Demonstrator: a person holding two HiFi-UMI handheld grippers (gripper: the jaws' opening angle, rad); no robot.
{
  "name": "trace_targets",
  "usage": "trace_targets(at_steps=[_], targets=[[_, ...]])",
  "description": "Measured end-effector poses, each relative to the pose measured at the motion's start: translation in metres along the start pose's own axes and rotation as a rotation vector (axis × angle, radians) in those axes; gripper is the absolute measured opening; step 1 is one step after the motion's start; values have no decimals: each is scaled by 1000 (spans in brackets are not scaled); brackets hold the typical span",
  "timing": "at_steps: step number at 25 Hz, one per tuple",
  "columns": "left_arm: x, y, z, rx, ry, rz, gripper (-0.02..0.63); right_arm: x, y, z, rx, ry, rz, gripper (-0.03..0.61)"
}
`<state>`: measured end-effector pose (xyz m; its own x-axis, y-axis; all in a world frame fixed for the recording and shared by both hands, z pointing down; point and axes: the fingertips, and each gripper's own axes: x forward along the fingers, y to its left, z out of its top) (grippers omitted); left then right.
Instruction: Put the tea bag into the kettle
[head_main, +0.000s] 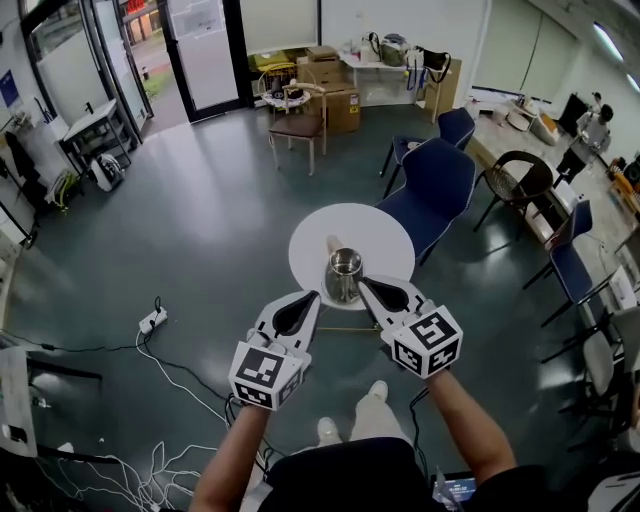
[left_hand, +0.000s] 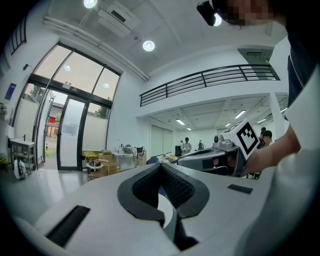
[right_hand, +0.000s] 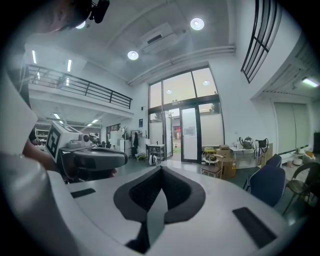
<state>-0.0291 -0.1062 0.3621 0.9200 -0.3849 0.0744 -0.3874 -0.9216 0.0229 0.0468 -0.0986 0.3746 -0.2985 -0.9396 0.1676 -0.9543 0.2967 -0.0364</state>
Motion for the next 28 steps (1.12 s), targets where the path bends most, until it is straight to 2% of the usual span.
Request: trace_targets(at_steps=[4,11,15,28], targets=[[-5,1,-1,-28,-3,-11,15,-1,7,3,9,-10,-1,17],[-2,-10,6,-27,-18,-20,15,-15,9,10,9,-29,-4,17],[0,-24,17,-29,-45,-30,15,-32,7,16,10,-51,-13,17],[-10,-82,31,4,-50,-18,15,-91,23,29,-16,-86,4,17]])
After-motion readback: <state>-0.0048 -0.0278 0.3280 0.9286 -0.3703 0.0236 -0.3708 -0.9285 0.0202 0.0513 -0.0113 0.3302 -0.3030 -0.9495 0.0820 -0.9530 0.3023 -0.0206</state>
